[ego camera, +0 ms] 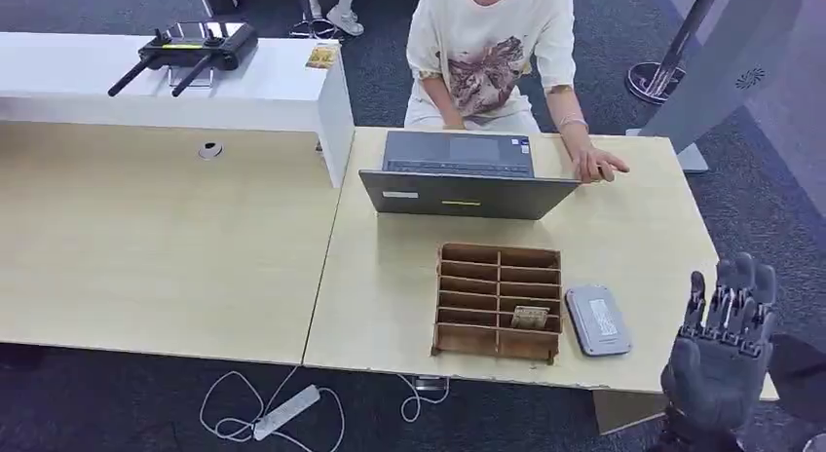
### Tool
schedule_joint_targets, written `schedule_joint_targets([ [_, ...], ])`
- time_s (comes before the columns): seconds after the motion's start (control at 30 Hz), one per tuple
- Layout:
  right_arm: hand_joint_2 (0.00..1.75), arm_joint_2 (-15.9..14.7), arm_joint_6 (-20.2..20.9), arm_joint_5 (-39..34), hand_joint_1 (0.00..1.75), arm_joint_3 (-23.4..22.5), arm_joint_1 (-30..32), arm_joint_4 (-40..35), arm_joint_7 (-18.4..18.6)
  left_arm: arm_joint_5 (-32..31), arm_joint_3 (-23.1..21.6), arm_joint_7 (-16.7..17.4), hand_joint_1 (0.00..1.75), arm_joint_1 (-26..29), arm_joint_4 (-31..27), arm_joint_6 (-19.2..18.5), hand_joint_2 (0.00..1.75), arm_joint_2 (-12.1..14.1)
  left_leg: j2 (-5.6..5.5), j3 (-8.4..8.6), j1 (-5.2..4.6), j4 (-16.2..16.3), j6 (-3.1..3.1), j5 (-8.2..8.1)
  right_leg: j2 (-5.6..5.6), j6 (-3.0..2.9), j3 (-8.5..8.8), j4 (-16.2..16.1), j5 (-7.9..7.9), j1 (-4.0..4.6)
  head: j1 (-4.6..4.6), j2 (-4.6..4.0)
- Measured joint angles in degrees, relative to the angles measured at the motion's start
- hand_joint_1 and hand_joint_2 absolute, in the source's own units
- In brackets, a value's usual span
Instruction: Pass the card to the sensor for recognition and then transmit it.
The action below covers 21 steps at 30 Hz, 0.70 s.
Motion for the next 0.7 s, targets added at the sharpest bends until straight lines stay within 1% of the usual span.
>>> schedule_joint_targets([
  [0.07, 1.75, 2.03, -0.70, -0.89, 0.00, -0.37, 1.33, -1.11, 0.50, -0.15, 0.00, 0.00, 0.00, -0.17, 0.00, 0.28, 1.75, -0.22, 0.03, 0.10, 0.00, 0.00, 0.00, 0.01, 0.00, -0.02, 0.03, 0.00, -0.01, 0.02, 0.02, 0.00],
  [0.13, 1.75, 3.71, -2.67, -0.52, 0.00, -0.59, 2.01, -2.03, 0.54, -0.35, 0.02, -0.07, 0.00, -0.21, 0.00, 0.44, 1.75, -0.28, 0.06, 0.15, 0.00, 0.00, -0.01, 0.01, 0.01, -0.03, 0.08, 0.00, 0.00, 0.02, 0.00, 0.00],
  [0.17, 1.75, 4.37, -4.27, 1.02, 0.00, -0.66, 2.30, -2.47, 0.28, -0.53, 0.02, -0.15, 0.00, -0.21, 0.00, 0.44, 1.75, -0.28, 0.08, 0.17, -0.01, 0.00, -0.01, 0.02, 0.02, -0.03, 0.10, 0.00, 0.01, 0.01, -0.02, 0.00],
  [0.2, 1.75, 5.00, -6.65, 3.99, 0.00, -0.70, 2.62, -3.01, -0.11, -0.79, 0.02, -0.22, 0.00, -0.21, 0.00, 0.44, 1.75, -0.26, 0.09, 0.20, -0.01, 0.00, -0.02, 0.03, 0.03, -0.02, 0.13, 0.00, 0.01, 0.01, 0.00, 0.00],
  [0.23, 1.75, 5.46, -9.89, 8.63, 0.00, -0.70, 2.89, -3.36, -0.40, -0.98, 0.02, -0.28, 0.00, -0.20, 0.00, 0.44, 1.75, -0.28, 0.09, 0.22, -0.01, 0.00, -0.01, 0.03, 0.03, -0.02, 0.16, 0.00, 0.01, 0.01, 0.00, 0.00],
  [0.27, 1.75, 5.89, -14.09, 14.87, 0.00, -0.70, 3.19, -3.56, -0.62, -1.26, 0.02, -0.48, 0.00, -0.19, 0.00, 0.44, 1.75, -0.28, 0.08, 0.23, -0.01, 0.00, -0.01, 0.03, 0.03, -0.02, 0.18, 0.00, 0.01, 0.01, 0.00, 0.00],
  [0.3, 1.75, 6.22, -17.23, 19.67, 0.00, -0.68, 3.52, -3.56, -0.85, -1.55, 0.02, -0.63, 0.00, -0.18, 0.00, 0.48, 1.75, -0.35, 0.08, 0.23, -0.01, 0.00, -0.01, 0.03, 0.02, -0.02, 0.19, 0.00, 0.01, 0.01, 0.00, 0.00],
  [0.37, 1.75, 6.53, -21.43, 25.56, 0.00, -0.35, 4.14, -3.52, -1.42, -2.60, 0.00, -0.74, 0.00, -0.15, 0.00, 0.79, 1.75, -0.48, 0.08, 0.23, -0.02, 0.00, -0.01, 0.03, 0.03, -0.02, 0.20, 0.00, 0.01, 0.01, 0.00, 0.00],
  [0.43, 1.75, 6.73, -24.33, 29.52, 0.00, 0.02, 4.56, -3.34, -1.40, -3.67, -0.11, -0.74, 0.00, -0.16, 0.00, 0.96, 1.75, -0.57, 0.08, 0.23, -0.02, 0.00, -0.01, 0.03, 0.02, -0.02, 0.20, 0.00, 0.01, 0.00, 0.00, 0.00],
  [0.53, 1.75, 6.68, -29.84, 39.65, 0.00, 0.66, 5.02, -2.62, 1.84, -4.81, -0.59, -0.59, 0.00, -0.08, 0.00, 1.64, 1.75, -0.55, 0.08, 0.23, -0.02, 0.00, -0.01, 0.02, 0.02, -0.02, 0.20, 0.00, 0.00, 0.01, 0.00, 0.00],
  [0.63, 1.75, 6.14, -37.47, 57.51, 0.00, 1.36, 5.40, -1.00, 7.87, -4.63, -0.68, -0.57, 0.00, -0.06, 0.00, 1.73, 1.75, -0.55, 0.07, 0.23, -0.02, 0.00, -0.01, 0.02, 0.01, -0.02, 0.20, 0.00, -0.01, 0.01, 0.00, 0.00],
  [0.67, 1.75, 5.85, -39.26, 62.77, 0.00, 1.53, 5.50, -0.63, 9.82, -4.63, -0.68, -0.48, 0.00, -0.02, 0.00, 1.81, 1.75, -0.57, 0.07, 0.23, -0.02, 0.00, -0.01, 0.02, 0.01, -0.02, 0.19, 0.00, -0.01, 0.01, 0.00, 0.00],
  [0.7, 1.75, 5.57, -40.31, 66.42, 0.00, 1.71, 5.55, -0.30, 11.06, -4.63, -0.68, -0.35, 0.00, 0.02, 0.00, 1.88, 1.75, -0.61, 0.08, 0.23, -0.02, 0.00, -0.01, 0.02, 0.02, -0.02, 0.19, 0.00, 0.00, 0.01, 0.00, 0.00],
])
